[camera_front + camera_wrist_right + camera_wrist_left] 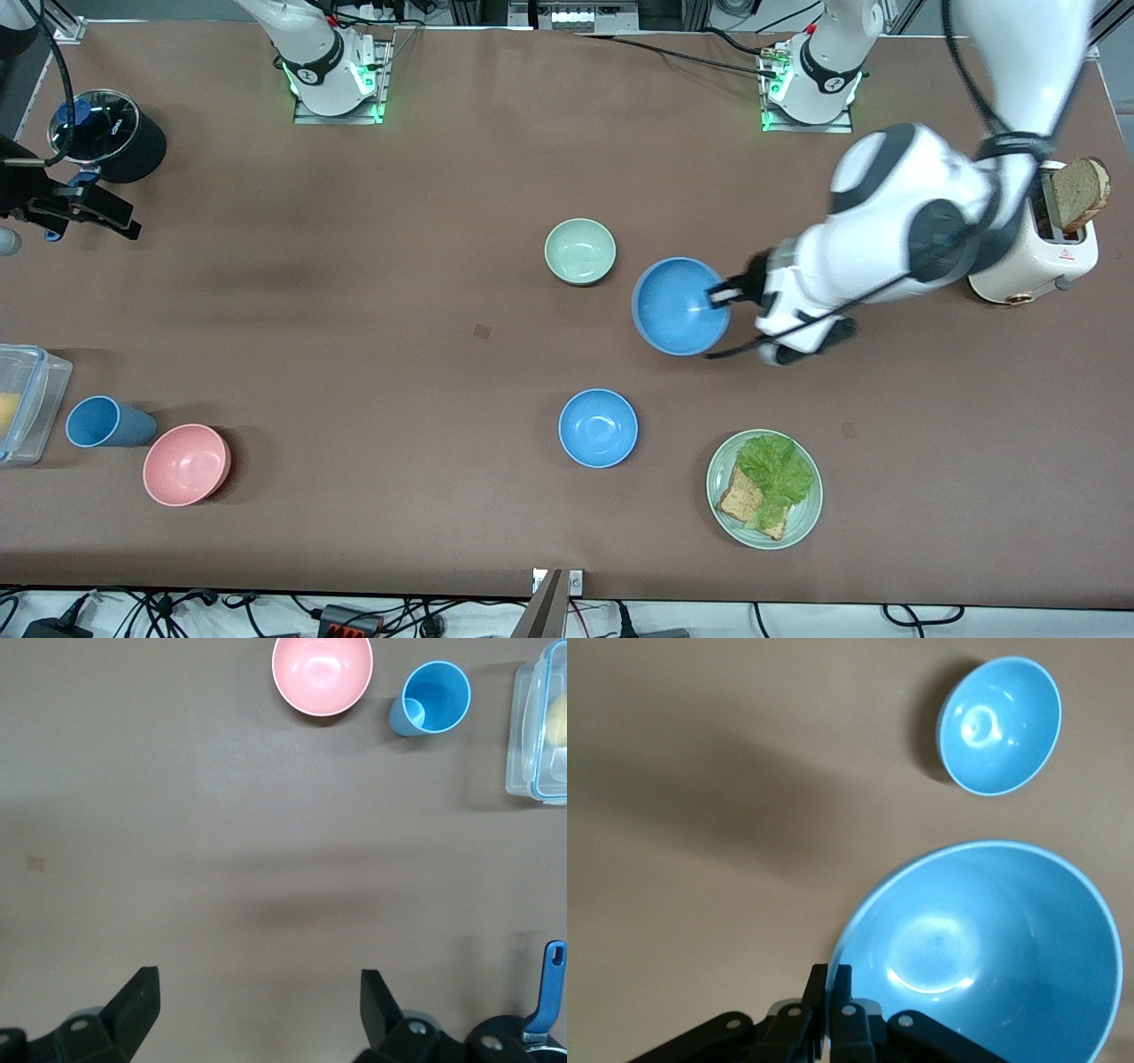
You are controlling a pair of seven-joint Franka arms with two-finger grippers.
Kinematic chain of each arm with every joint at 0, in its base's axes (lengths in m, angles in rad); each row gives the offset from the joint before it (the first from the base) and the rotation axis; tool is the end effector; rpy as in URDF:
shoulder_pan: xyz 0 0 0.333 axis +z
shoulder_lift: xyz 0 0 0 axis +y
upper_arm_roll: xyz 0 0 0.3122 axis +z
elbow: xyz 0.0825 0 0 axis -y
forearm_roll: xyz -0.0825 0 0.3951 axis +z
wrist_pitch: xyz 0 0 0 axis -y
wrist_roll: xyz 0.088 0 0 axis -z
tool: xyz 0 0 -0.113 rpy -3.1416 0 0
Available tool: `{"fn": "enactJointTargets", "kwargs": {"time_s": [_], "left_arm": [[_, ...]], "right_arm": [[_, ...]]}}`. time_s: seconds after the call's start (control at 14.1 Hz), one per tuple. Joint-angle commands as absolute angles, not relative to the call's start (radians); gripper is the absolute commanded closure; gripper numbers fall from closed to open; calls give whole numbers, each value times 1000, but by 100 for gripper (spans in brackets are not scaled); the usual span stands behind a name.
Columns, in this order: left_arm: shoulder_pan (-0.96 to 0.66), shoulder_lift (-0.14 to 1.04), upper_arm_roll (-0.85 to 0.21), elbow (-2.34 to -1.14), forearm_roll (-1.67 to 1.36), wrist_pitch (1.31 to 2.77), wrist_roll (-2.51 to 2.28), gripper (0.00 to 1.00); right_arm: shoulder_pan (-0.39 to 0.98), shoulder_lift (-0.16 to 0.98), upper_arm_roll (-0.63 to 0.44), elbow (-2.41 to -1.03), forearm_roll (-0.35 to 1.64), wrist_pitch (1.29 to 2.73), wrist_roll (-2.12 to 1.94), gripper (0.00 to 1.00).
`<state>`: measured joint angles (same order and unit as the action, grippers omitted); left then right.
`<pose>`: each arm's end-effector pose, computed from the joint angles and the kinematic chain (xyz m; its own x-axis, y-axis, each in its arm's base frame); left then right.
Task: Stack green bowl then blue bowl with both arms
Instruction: 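Lower the blue bowl into the green bowl and open the left gripper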
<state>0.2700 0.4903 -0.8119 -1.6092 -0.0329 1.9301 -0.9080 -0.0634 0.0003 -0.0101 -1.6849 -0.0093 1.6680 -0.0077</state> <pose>0.6020 -0.2866 0.4042 0.8746 0.3708 -0.3122 0.4424 -0.8739 0.2014 0.5690 -0.0429 0.5675 0.9977 -0.0648 -0.0173 -0.0647 -0.9979 0.0091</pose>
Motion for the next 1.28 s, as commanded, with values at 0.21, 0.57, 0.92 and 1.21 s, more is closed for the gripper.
{"fn": "enactJointTargets", "kwargs": {"time_s": [0.21, 0.57, 0.92, 1.21], "left_arm": [[169, 328, -822, -1955, -32, 2257, -1113, 99], [114, 318, -819, -2071, -22, 2430, -1161, 99], [78, 339, -816, -2134, 9, 2523, -1183, 99], [58, 357, -815, -2134, 72, 2522, -1187, 98]], "right_arm": [[-63, -26, -9, -1710, -18, 1678, -25, 0], [-63, -28, -8, -1709, -14, 1684, -25, 0], [-63, -28, -6, -1707, -11, 1698, -25, 0], [-63, -28, -6, -1707, -9, 1692, -25, 0]]}}
